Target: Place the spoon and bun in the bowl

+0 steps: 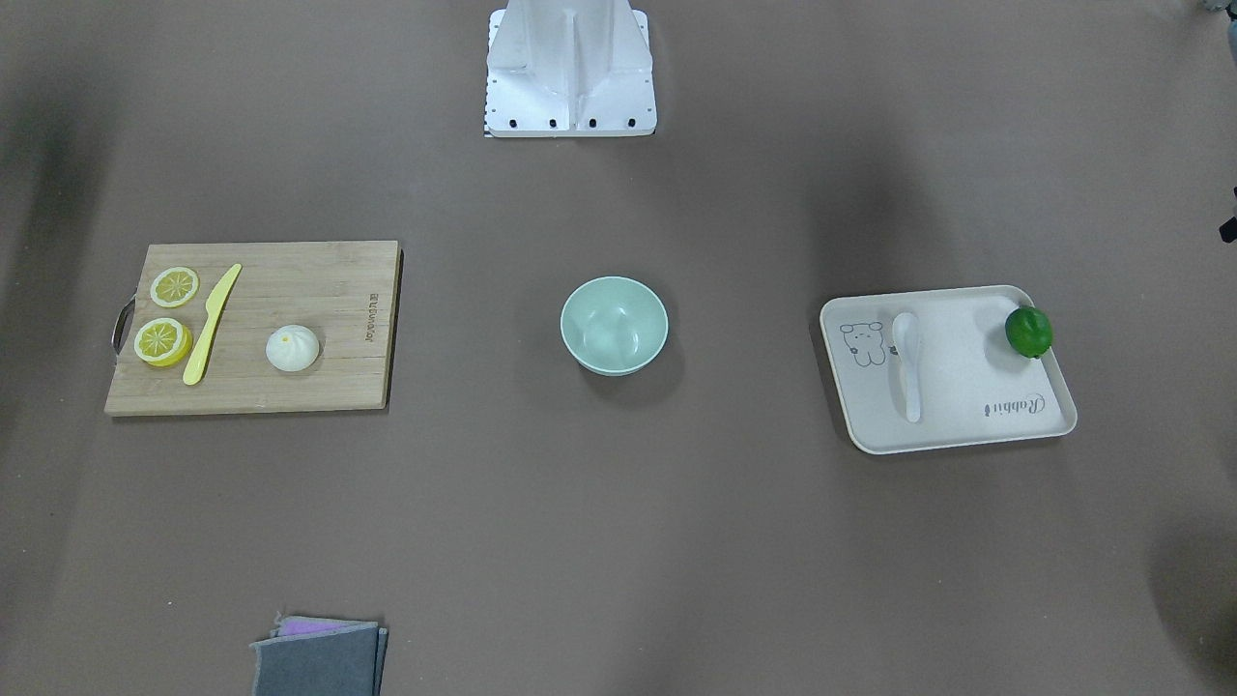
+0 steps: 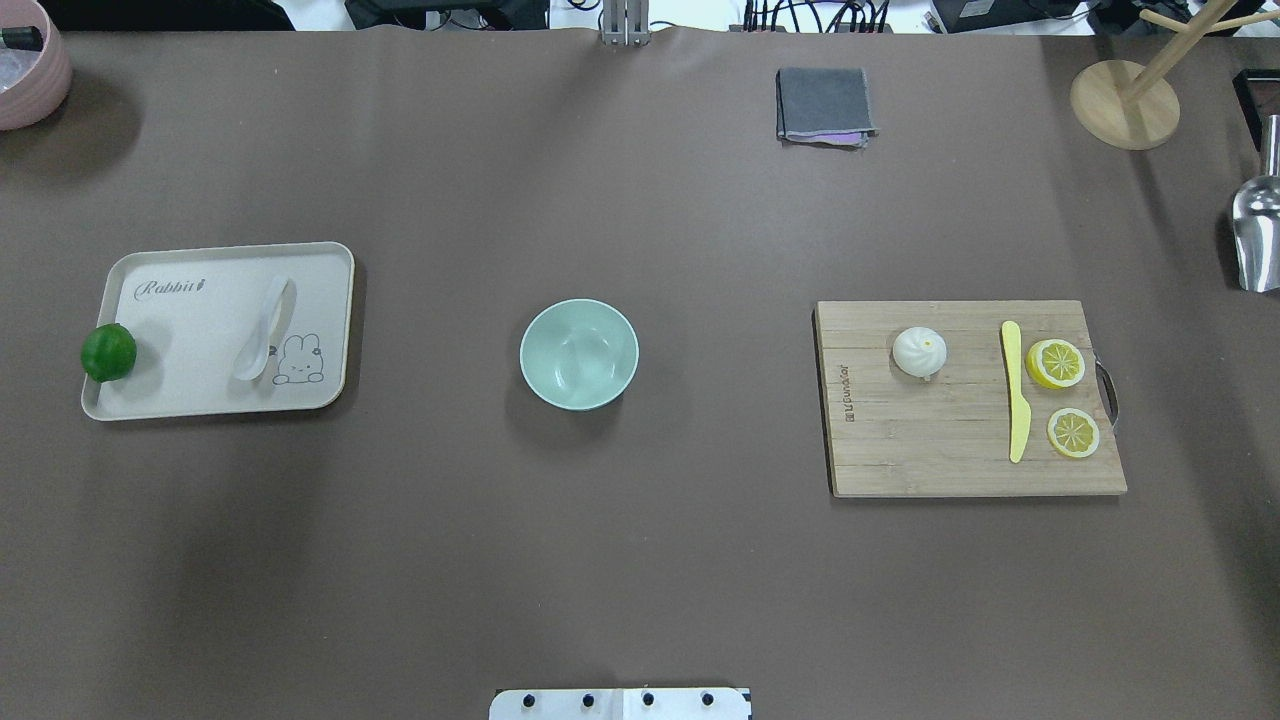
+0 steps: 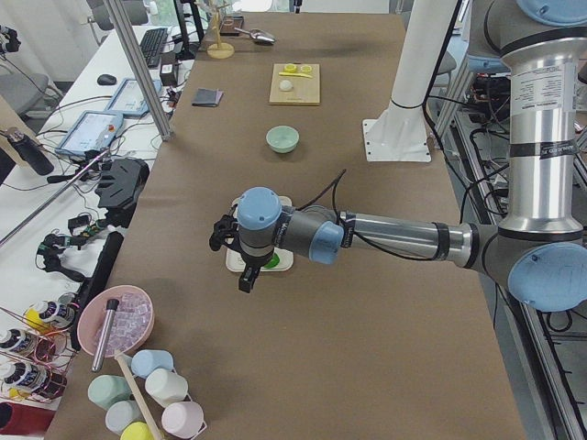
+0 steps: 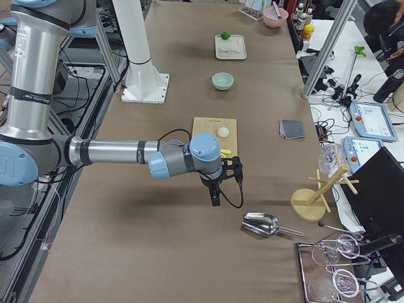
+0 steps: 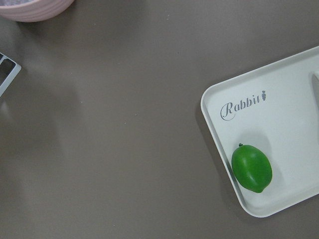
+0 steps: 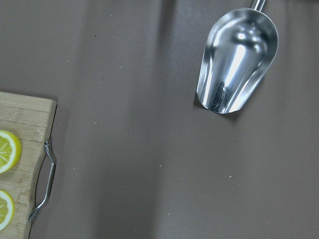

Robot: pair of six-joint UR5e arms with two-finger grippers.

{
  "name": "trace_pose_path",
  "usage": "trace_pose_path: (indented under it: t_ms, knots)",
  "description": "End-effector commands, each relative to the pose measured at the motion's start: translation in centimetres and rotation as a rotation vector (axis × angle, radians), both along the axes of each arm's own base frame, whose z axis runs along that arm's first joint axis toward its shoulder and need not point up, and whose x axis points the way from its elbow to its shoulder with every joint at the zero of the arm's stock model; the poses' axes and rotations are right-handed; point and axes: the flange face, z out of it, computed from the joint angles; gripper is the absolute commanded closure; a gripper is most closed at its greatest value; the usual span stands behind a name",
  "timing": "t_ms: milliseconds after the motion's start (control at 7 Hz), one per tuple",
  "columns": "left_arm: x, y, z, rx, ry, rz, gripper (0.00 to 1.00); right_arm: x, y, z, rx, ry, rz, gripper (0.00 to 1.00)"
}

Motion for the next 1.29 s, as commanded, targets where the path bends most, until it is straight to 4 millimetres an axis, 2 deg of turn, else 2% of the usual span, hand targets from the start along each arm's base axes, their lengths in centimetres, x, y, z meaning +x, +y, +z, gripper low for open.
trace_pose_path:
  t_ms: [0, 286, 1143]
  knots:
    - [0.0, 0.1, -0.5, 0.002, 0.010, 0.002, 0.02, 0.0, -0.1, 0.1, -0.003, -0.001, 0.000, 0.00]
    - [0.1, 0.2, 0.0, -0.008, 0.013, 0.004, 0.02, 0.0, -0.1, 0.1, -0.001, -0.001, 0.000, 0.00]
    - [-0.1, 0.2, -1.3, 0.006, 0.022, -0.024, 0.02, -0.1, -0.6, -0.9, 0.018, -0.004, 0.001, 0.00]
